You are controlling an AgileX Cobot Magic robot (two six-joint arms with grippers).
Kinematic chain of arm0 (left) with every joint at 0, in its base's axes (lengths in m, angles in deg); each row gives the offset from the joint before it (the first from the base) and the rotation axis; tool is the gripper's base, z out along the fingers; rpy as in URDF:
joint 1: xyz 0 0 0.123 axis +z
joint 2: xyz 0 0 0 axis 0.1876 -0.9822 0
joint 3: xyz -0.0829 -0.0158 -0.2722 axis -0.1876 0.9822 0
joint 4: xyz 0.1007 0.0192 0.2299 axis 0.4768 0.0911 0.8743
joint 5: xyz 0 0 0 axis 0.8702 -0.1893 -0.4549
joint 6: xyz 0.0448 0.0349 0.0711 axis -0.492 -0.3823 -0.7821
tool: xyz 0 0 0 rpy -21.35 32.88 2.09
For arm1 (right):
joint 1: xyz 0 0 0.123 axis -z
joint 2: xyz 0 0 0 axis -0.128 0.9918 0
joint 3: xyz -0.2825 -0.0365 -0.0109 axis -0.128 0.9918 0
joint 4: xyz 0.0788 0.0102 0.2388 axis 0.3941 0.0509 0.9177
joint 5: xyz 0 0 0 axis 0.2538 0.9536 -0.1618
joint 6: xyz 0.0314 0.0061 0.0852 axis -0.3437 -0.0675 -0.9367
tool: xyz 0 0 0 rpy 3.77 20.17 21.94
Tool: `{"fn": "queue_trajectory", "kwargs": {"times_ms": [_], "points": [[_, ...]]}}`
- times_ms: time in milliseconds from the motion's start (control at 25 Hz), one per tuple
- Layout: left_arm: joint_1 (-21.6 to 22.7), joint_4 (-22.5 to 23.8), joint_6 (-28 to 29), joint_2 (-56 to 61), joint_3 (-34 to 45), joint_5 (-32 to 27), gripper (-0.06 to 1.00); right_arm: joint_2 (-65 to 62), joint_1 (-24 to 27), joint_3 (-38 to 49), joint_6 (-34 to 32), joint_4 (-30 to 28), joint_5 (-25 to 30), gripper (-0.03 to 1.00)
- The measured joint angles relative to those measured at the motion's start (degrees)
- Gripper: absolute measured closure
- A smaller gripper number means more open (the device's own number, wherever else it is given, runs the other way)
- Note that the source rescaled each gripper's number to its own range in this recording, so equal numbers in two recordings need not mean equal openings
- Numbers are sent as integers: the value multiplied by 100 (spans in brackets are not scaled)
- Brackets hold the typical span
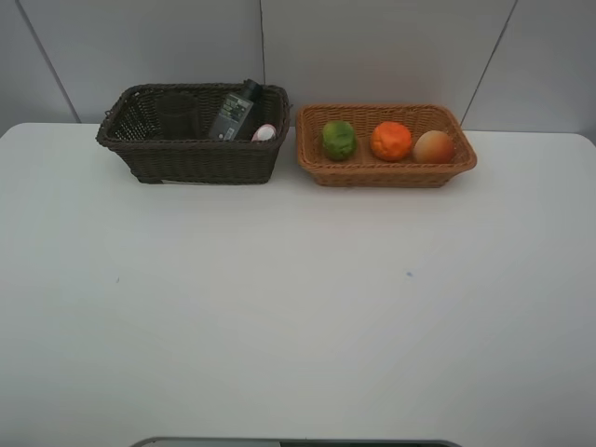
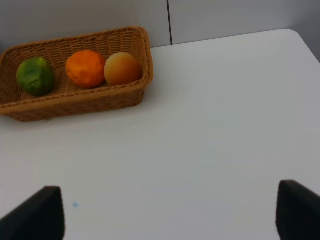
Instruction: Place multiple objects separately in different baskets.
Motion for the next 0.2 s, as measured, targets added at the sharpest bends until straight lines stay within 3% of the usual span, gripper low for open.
{"fn": "queue_trajectory", "kwargs": {"times_ms": [200], "points": [[0,0,0,0,0,0,-6,0,0,0,0,0,0,7]]}}
